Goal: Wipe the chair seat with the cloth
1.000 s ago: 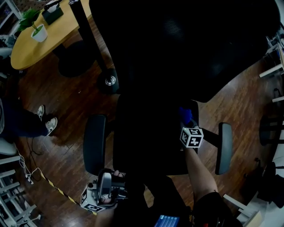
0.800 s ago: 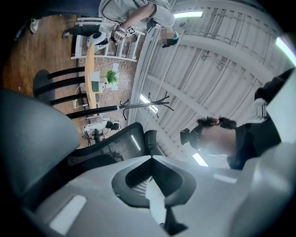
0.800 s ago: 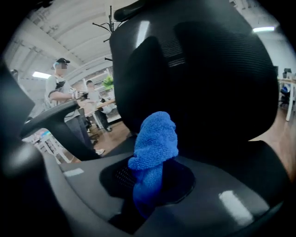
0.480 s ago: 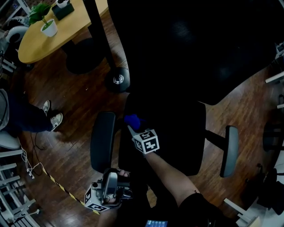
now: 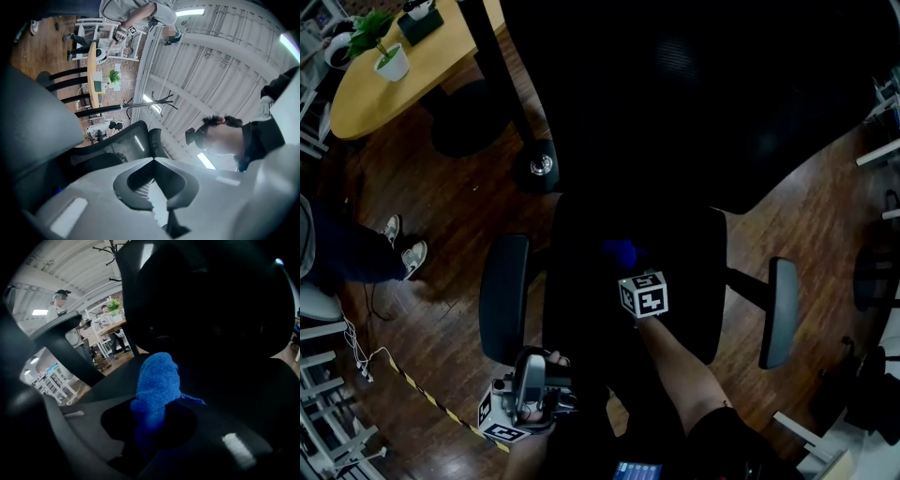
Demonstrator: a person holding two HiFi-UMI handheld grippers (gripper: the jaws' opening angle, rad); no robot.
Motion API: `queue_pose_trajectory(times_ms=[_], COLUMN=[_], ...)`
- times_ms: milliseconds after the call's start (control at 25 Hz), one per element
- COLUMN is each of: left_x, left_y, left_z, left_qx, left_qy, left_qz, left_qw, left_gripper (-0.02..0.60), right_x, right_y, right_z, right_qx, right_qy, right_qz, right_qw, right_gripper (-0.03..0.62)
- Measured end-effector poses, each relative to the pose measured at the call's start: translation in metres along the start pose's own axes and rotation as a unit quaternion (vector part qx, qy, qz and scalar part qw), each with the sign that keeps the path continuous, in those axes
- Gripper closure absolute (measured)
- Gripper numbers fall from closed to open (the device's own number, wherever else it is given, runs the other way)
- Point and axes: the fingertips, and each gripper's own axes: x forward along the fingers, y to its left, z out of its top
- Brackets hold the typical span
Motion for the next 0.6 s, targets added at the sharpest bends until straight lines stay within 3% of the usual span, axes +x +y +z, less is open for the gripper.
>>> queue_pose_trajectory(times_ms=[200, 360, 600], left_x=[0.004, 0.010, 0.017], left_y=[0.008, 0.011, 0.015], left_z=[-0.015, -0.022, -0.028], left_qx=[-0.002, -0.005, -0.004], left_qy=[0.010, 0.011, 0.015], left_qz=[0.004, 0.000, -0.004], left_qw=[0.9999, 0.9999, 0.9999], left_gripper=[0.589, 0.588, 0.589], right_x=[-0.075, -0.133, -0.160], right_y=[-0.109, -0.172, -0.203], right_z=[-0.024, -0.038, -0.043], right_qx=[0.023, 0.026, 0.046], right_qy=[0.010, 0.019, 0.005], right_qz=[-0.104, -0.174, -0.204], right_qw=[0.994, 0.984, 0.978], right_gripper=[0.514, 0.514, 0.514])
